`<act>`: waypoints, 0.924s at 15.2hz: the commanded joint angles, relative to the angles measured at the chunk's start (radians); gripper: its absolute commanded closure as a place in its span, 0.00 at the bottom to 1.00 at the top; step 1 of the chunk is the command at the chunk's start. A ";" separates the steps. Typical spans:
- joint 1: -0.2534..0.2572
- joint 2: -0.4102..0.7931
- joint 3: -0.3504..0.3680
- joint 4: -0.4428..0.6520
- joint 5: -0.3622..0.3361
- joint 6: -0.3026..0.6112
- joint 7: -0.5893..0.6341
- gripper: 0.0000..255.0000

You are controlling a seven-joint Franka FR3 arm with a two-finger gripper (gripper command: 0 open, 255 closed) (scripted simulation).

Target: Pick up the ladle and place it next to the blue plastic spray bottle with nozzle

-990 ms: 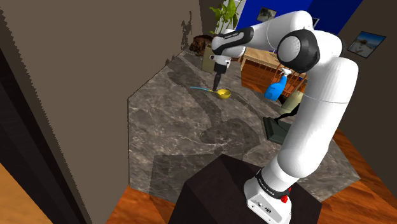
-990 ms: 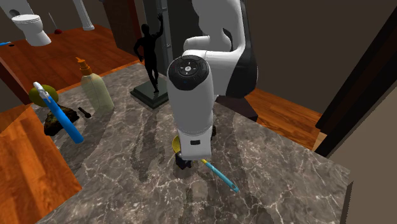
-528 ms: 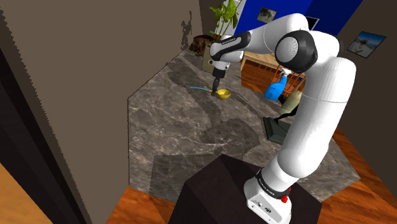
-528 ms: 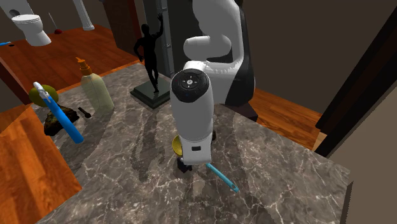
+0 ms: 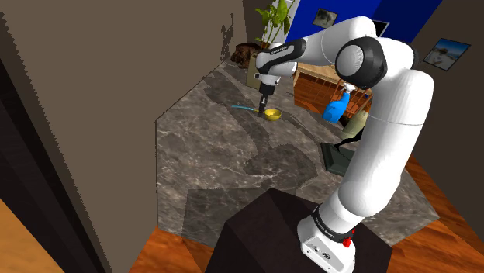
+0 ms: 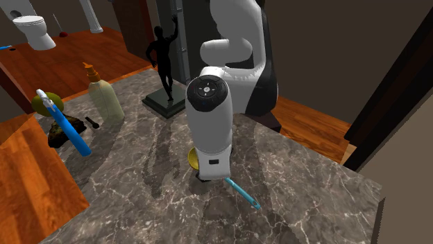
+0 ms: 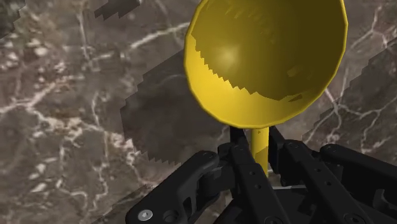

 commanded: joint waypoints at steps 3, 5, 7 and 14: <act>0.000 0.000 0.000 -0.001 0.000 0.000 0.000 1.00; 0.000 0.000 0.000 -0.001 0.000 0.000 0.000 1.00; 0.000 0.001 0.000 0.000 0.000 0.000 0.000 1.00; 0.004 -0.041 -0.006 0.040 -0.016 -0.080 0.012 1.00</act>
